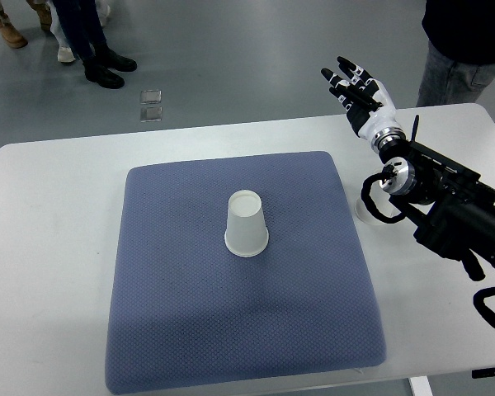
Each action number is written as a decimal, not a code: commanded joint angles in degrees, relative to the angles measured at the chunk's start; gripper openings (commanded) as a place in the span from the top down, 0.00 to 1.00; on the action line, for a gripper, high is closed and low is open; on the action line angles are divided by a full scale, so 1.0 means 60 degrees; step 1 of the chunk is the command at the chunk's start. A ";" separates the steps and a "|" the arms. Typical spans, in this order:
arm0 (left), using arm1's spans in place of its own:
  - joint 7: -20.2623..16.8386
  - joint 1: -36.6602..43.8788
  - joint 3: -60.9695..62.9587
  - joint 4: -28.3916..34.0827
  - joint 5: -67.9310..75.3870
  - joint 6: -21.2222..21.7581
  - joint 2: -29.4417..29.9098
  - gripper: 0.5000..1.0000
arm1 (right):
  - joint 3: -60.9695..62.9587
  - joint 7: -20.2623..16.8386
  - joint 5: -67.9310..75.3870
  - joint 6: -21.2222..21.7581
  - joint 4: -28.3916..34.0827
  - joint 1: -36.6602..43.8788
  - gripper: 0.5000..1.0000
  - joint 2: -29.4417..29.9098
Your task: Stack paper cups
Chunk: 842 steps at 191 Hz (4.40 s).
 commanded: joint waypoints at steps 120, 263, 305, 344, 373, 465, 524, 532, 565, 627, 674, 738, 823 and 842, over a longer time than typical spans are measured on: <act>0.0000 0.0060 0.0059 0.0056 0.0016 0.0005 0.0000 0.00 | -0.0008 0.0000 -0.0032 -0.0004 0.0000 0.0015 0.17 -0.0015; 0.0000 0.0060 0.0073 0.0056 0.0001 0.0005 0.0000 0.00 | -0.0008 0.0000 0.0027 -0.0282 -0.0015 0.0527 0.17 -0.0015; 0.0000 0.0060 0.0073 0.0056 0.0001 0.0005 0.0000 0.00 | -0.0111 -0.0029 -0.0134 -0.0267 0.0073 0.0557 0.17 -0.0117; 0.0000 0.0060 0.0073 0.0041 0.0001 0.0005 0.0000 0.00 | -0.0213 -0.0058 -0.0910 -0.0253 0.0278 0.0703 0.17 -0.0512; 0.0000 0.0060 0.0059 0.0041 0.0016 0.0005 0.0000 0.00 | -0.0564 -0.0132 -0.2023 -0.0238 0.0805 0.0820 0.18 -0.1230; 0.0000 0.0060 0.0073 0.0056 0.0001 0.0005 0.0000 0.00 | -0.3450 -0.0117 -0.4016 0.1095 0.2359 0.2065 0.18 -0.4527; 0.0000 0.0060 0.0073 0.0041 0.0016 0.0005 0.0000 0.00 | -0.3890 -0.0117 -0.7590 0.3219 0.3179 0.3164 0.18 -0.6241; 0.0000 0.0060 0.0073 0.0056 0.0001 0.0005 0.0000 0.00 | -0.3890 -0.0103 -0.8028 0.3526 0.3281 0.3252 0.18 -0.6401; 0.0000 0.0060 0.0073 0.0056 0.0016 0.0005 0.0000 0.00 | -0.3890 0.0000 -1.0313 0.4581 0.3896 0.3442 0.19 -0.6885; 0.0000 0.0060 0.0073 0.0041 0.0016 0.0005 0.0000 0.00 | -0.3890 0.0000 -1.4050 0.4303 0.4863 0.3149 0.21 -0.6900; 0.0000 0.0060 0.0073 0.0041 0.0001 0.0005 0.0000 0.00 | -0.4783 0.0147 -1.5281 0.3160 0.4863 0.3032 0.21 -0.6621; 0.0000 0.0060 0.0073 0.0041 0.0016 0.0005 0.0000 0.00 | -0.5472 0.0220 -1.5515 0.2501 0.4878 0.2783 0.22 -0.6197; 0.0000 0.0060 0.0073 0.0041 0.0001 0.0005 0.0000 0.00 | -0.5501 0.0205 -1.6057 0.1695 0.4453 0.1904 0.23 -0.5537; 0.0000 0.0060 0.0073 0.0041 0.0001 0.0005 0.0000 0.00 | -0.5648 0.0205 -1.6101 0.1329 0.4175 0.1802 0.23 -0.5479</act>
